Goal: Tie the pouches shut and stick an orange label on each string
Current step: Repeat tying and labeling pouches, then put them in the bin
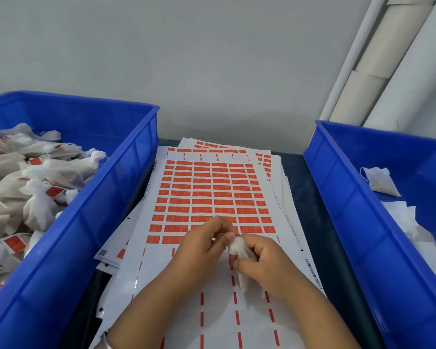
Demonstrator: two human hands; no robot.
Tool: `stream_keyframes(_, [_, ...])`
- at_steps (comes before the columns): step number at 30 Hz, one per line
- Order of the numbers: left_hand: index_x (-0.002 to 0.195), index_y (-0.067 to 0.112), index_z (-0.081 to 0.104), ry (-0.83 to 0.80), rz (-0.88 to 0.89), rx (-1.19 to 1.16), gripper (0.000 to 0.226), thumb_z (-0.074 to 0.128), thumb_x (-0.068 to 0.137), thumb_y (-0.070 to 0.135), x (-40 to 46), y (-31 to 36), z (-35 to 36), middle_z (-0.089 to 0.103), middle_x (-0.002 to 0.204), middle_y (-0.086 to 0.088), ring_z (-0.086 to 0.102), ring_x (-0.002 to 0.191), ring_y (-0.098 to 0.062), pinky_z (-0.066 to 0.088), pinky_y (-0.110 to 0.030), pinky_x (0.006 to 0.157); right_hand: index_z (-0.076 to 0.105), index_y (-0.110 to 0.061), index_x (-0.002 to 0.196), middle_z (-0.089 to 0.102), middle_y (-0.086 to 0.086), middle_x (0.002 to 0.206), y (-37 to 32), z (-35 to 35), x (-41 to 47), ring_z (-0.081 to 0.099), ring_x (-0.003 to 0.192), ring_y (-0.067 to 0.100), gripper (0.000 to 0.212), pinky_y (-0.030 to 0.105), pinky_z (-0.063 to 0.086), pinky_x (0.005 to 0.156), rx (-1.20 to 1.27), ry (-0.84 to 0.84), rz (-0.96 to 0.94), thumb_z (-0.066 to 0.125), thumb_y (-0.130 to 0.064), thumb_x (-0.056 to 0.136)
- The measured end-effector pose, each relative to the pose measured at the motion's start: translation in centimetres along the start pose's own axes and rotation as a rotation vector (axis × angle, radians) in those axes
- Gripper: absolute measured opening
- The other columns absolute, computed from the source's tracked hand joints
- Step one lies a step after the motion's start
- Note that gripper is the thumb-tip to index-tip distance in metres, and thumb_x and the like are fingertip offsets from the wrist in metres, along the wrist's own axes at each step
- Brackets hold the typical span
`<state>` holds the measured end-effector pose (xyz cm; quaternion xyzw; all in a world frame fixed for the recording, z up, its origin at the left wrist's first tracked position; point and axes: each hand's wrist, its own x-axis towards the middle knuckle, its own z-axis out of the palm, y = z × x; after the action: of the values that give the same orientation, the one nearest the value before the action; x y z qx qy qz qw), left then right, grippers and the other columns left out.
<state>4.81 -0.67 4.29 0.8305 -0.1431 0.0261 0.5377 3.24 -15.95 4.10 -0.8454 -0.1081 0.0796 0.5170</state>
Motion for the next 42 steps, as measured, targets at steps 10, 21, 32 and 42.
stream_keyframes(10, [0.082,0.028,0.061,0.049,-0.199,-0.171,0.013,0.055,0.091,0.022,0.3,0.1,0.1,0.066,0.079,0.008,0.063,0.076,-0.01,0.052,-0.018,0.071,0.048,-0.036,0.09,0.057,-0.02,0.094,-0.1,0.9,0.2,0.059,0.087,-0.004,0.023,0.003,0.046,0.063,0.036,0.278,-0.032,0.068,-0.025,0.085])
stream_keyframes(21, [0.088,0.013,0.068,-0.04,-0.451,-0.522,0.009,0.06,0.088,0.016,0.3,0.5,0.3,0.068,0.064,-0.002,0.062,0.053,-0.009,0.05,-0.018,0.055,0.062,-0.04,0.088,0.061,-0.036,0.095,-0.5,1.0,0.0,0.056,0.096,-0.014,0.012,-0.001,0.042,0.069,0.12,0.345,-0.149,0.063,-0.028,0.089])
stream_keyframes(32, [0.078,0.028,0.065,0.06,-0.362,-0.244,0.013,0.061,0.088,0.022,0.3,0.5,0.7,0.064,0.069,0.011,0.059,0.064,-0.007,0.046,-0.012,0.054,0.064,-0.028,0.076,0.066,-0.024,0.077,-0.2,1.0,0.4,0.062,0.079,-0.007,0.012,0.003,0.045,0.057,0.181,0.388,-0.028,0.068,-0.022,0.086])
stream_keyframes(42, [0.068,0.04,0.064,0.127,-0.008,-0.117,0.029,0.073,0.078,0.013,-0.8,1.0,0.9,0.056,0.08,0.019,0.054,0.084,0.001,0.047,-0.009,0.066,0.074,-0.02,0.081,0.074,-0.006,0.088,0.1,0.9,0.6,0.068,0.093,0.016,0.014,0.037,0.052,0.091,0.451,0.451,0.231,0.064,-0.028,0.088])
